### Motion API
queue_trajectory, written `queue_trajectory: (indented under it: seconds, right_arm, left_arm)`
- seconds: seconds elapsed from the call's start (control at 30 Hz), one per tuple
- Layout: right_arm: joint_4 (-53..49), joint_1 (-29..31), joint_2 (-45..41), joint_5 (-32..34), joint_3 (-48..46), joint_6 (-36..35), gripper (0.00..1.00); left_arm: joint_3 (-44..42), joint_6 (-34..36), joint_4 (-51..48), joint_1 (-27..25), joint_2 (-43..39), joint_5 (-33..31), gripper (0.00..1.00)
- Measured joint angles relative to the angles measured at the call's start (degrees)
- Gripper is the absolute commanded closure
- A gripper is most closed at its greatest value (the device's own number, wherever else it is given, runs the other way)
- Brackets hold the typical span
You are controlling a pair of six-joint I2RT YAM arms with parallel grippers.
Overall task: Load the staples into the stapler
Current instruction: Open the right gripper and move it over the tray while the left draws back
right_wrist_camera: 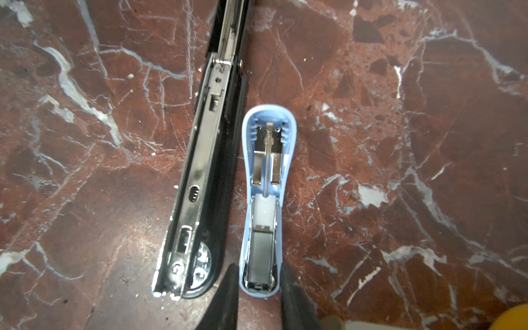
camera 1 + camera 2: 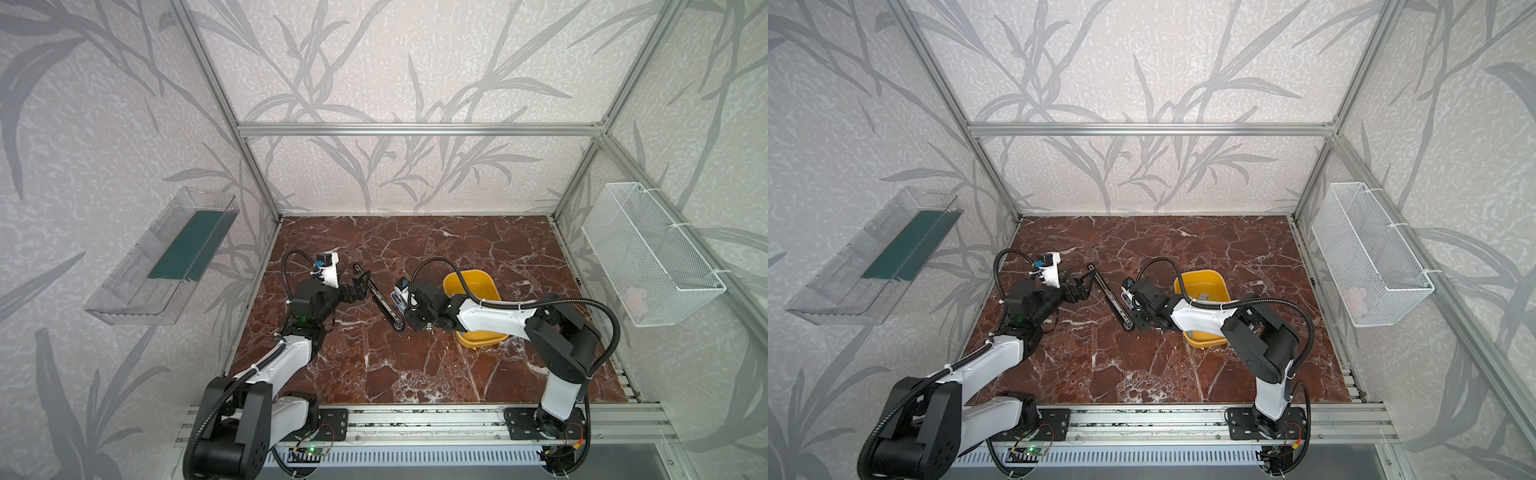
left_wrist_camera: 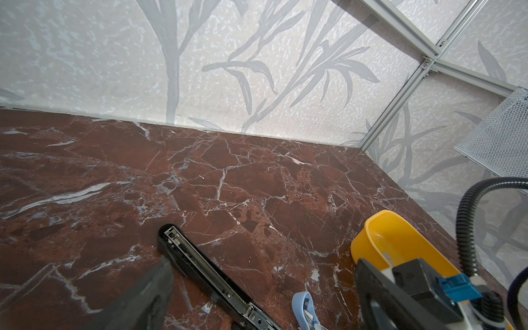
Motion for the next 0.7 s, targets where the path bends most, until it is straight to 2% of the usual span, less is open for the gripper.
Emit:
queue_trajectory:
  seconds: [0.17,0.37,0.47,0.53,0.63,0.7]
  right_arm:
    - [-2.67,0.02,-6.21,1.53,-0.37,1.16,0.73]
    - [-5.16,-0.04,-21.35,8.04,-4.26,4.66,0.66]
    - [-8.68,-1.18,-27.76,11.65,-5.79,7.61,0.65]
    - [-11.63,-3.87,-30.95,12.50,-7.23,9.75,0.65]
    - [-15.78,-8.90,-32.52,12.52,-9.68,12.07,0.65]
    - [-18.18,-11.19,-32.06,12.70,-11.17,12.83,0.65]
  left_arm:
    - [0.00,0.04,0.15,0.00,0.00,0.04,0.01]
    - [0.26,1.66,1.46,-0.37,1.75,0.74,0.01]
    - [2.47,1.88,6.45,-1.70,9.35,-0.46,0.01]
    - [5.44,0.11,12.02,-2.47,17.77,-1.33,0.01]
    - [8.74,-3.61,23.15,-2.84,29.79,-0.72,0.01]
    - [8.57,-5.03,27.87,-2.71,34.14,-0.59,0.01]
